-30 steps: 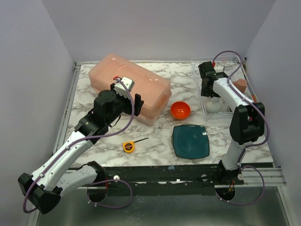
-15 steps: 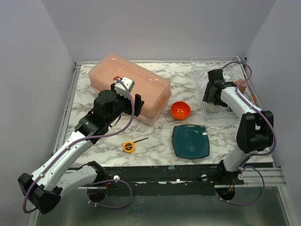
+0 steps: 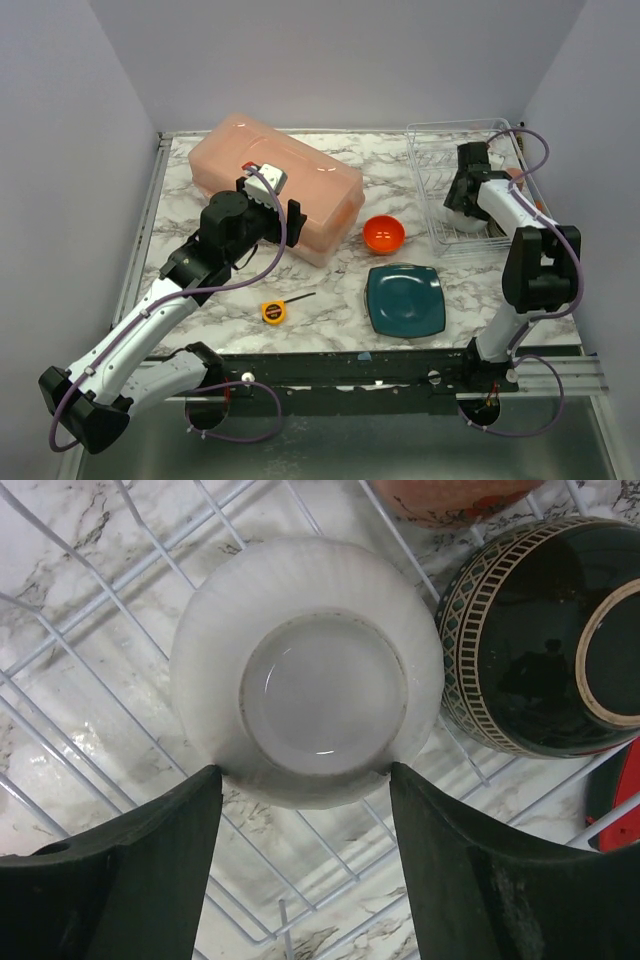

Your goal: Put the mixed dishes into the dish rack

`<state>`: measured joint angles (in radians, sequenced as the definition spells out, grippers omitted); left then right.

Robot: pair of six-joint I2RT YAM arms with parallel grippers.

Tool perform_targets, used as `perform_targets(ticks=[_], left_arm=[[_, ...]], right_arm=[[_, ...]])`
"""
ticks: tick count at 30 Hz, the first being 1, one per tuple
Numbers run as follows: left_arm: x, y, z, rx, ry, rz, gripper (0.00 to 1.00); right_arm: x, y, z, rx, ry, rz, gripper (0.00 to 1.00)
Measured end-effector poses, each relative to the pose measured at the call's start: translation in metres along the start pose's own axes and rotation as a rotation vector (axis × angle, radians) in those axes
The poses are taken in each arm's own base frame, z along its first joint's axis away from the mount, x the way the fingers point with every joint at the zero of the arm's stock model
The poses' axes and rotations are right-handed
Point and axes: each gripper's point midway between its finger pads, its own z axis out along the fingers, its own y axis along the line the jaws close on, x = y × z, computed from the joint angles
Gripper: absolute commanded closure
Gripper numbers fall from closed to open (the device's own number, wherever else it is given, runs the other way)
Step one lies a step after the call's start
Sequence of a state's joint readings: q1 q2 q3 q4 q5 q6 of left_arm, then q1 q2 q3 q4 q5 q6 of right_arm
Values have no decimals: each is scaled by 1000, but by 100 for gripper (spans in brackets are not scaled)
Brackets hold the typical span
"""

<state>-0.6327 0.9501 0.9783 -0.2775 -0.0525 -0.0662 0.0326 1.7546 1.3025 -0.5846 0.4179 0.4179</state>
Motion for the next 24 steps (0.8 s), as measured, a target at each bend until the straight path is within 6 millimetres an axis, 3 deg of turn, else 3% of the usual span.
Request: perform_targets(ticks=[9, 17, 21, 24], left_arm=[[1, -1, 1, 5, 4, 0, 17], [1, -2, 1, 7, 5, 1, 17], [2, -2, 2, 7, 8, 0, 17], [4, -2, 3, 6, 15, 1, 17]], right_arm=[[-10, -3, 10, 17, -14, 20, 29], [-18, 1, 11, 17, -22, 24, 9], [-22, 5, 2, -26, -26, 21, 5], [-32, 7, -20, -85, -57, 35, 4]])
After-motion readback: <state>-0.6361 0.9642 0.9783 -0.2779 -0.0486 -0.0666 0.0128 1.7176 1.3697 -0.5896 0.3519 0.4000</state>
